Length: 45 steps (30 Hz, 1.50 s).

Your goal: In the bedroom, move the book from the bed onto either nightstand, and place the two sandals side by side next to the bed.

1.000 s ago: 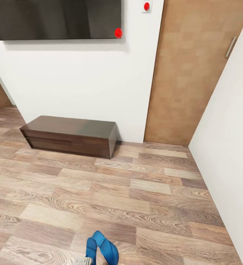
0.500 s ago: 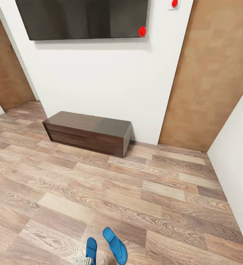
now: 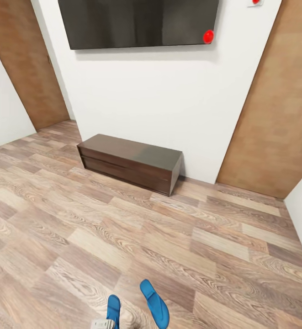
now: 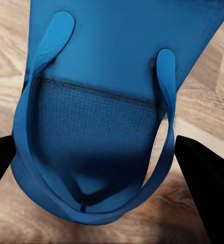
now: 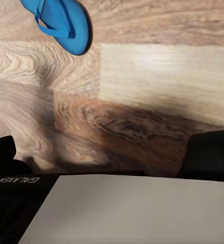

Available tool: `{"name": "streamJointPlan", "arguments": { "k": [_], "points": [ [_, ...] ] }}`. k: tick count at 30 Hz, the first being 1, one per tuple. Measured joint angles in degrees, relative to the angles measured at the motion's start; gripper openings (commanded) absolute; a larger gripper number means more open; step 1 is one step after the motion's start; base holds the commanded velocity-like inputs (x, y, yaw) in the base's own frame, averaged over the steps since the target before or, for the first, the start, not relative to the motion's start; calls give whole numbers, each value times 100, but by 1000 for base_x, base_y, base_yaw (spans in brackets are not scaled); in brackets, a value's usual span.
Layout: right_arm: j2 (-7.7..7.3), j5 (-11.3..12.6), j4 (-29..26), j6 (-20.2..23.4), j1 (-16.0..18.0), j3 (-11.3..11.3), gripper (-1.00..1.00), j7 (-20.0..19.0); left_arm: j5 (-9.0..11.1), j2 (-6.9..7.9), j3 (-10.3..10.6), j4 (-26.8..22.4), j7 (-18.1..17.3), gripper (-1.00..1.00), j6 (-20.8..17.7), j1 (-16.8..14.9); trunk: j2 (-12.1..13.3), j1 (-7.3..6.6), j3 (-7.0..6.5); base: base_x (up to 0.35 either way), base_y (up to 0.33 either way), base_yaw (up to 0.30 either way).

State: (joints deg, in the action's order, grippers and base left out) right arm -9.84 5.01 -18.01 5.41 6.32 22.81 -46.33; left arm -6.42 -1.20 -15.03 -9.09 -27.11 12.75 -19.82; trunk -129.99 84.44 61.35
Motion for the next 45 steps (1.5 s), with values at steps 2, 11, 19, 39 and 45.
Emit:
{"name": "streamJointPlan", "arguments": {
  "k": [2, 11, 19, 39, 45],
  "points": [
    [0, 0, 0, 0, 0, 0, 100, 0, 0, 0, 1, 0, 0, -100, -1, 0, 0, 0, 4, 0, 0, 279],
    [0, 0, 0, 0, 0, 0, 100, 0, 0, 0, 1, 0, 0, -100, 1, 0, 0, 0, 23, 0, 0, 279],
    [0, 0, 0, 0, 0, 0, 100, 0, 0, 0, 3, 0, 0, -100, 0, 0, 0, 0, 40, 0, 0, 279],
    [0, 0, 0, 0, 0, 0, 100, 0, 0, 0, 1, 0, 0, -100, 1, 0, 0, 0, 81, 0, 0, 279],
    [0, 0, 0, 0, 0, 0, 100, 0, 0, 0, 3, 0, 0, -100, 0, 0, 0, 0, 94, 0, 0, 279]
  ]
}}
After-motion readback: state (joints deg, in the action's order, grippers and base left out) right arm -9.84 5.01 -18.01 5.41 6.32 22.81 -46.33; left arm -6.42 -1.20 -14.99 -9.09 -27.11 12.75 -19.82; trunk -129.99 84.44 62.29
